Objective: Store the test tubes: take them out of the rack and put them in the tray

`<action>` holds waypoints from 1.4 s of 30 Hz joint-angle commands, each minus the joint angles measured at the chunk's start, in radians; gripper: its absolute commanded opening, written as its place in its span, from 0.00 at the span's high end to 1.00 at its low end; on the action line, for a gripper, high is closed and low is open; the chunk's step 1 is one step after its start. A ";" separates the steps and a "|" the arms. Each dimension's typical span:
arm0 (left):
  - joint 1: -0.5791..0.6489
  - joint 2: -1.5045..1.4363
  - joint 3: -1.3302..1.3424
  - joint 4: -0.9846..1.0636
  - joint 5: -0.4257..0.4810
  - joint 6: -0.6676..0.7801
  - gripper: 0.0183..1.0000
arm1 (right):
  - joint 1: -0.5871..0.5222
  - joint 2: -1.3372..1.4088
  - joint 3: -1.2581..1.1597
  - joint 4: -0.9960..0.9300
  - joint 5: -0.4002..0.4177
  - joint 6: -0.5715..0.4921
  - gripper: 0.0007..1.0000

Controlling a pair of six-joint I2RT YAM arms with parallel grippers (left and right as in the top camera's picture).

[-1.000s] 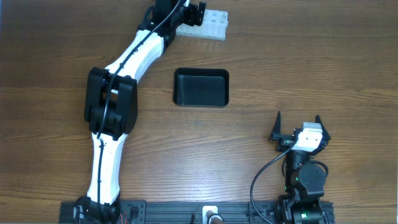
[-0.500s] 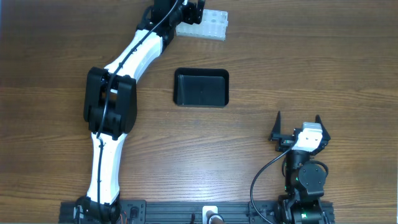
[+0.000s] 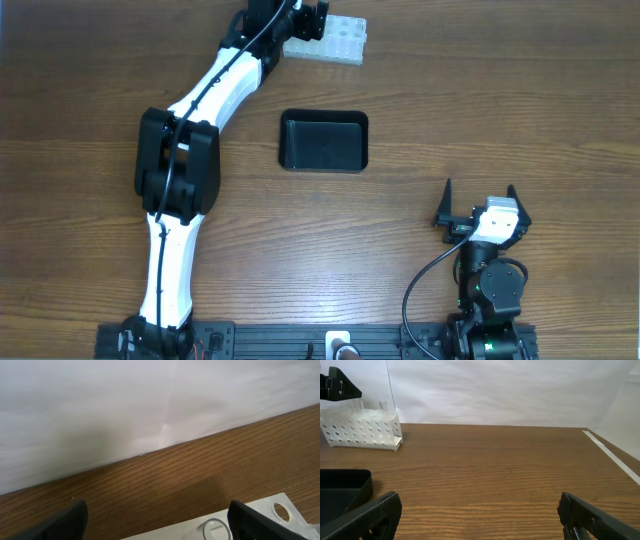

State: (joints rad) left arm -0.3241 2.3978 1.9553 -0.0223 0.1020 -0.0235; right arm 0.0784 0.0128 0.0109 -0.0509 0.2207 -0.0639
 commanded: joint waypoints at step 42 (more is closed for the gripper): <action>-0.034 0.021 0.010 -0.058 -0.024 0.043 0.78 | -0.005 -0.007 -0.006 -0.001 0.012 -0.005 0.01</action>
State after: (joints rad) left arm -0.3618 2.3981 1.9553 -0.0799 0.0860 0.0078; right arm 0.0784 0.0128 0.0109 -0.0509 0.2207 -0.0639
